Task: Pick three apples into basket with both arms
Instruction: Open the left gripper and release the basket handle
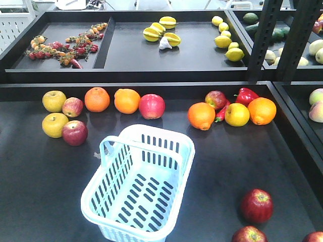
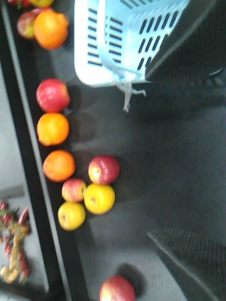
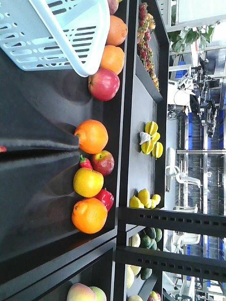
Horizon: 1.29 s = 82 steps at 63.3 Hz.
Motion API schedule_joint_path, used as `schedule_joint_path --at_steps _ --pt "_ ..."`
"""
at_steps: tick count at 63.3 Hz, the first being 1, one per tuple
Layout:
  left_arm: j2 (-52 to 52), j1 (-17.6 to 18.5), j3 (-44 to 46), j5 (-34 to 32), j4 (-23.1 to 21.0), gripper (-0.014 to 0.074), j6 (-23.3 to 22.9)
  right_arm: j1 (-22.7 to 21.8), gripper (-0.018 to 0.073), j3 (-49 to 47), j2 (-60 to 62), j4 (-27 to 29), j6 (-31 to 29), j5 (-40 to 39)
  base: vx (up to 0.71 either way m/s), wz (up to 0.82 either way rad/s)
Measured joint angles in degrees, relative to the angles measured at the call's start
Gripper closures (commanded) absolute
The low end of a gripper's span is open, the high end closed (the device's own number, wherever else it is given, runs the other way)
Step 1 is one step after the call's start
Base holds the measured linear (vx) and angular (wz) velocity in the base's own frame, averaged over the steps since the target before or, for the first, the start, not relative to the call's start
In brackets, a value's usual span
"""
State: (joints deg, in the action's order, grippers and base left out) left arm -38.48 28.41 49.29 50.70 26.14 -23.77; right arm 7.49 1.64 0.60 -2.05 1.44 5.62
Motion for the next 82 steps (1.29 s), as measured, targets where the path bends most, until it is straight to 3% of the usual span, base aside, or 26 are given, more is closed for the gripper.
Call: schedule_joint_path --at_steps 17,34,50,69,82 --pt "5.78 -0.05 0.0 2.36 0.49 0.0011 -0.15 0.0 0.0568 0.0 0.0 0.81 0.0 -2.98 0.0 0.0" --pt "6.1 -0.05 0.0 2.79 0.49 0.0011 -0.15 0.0 0.0568 -0.46 0.0 7.33 0.0 -1.54 0.0 0.0" --pt "6.1 -0.05 0.0 2.79 0.49 0.0011 -0.19 0.0 0.0568 -13.29 -3.96 8.24 0.0 13.5 0.0 0.0" --pt "6.1 -0.05 0.0 2.79 0.49 0.0011 -0.34 0.0 0.0568 -35.69 -24.4 6.06 -2.61 42.88 0.0 0.0" --pt "6.1 -0.05 0.0 2.79 0.49 0.0011 -0.34 0.0 0.0561 -41.49 -33.32 5.85 -2.79 47.45 0.0 0.0"
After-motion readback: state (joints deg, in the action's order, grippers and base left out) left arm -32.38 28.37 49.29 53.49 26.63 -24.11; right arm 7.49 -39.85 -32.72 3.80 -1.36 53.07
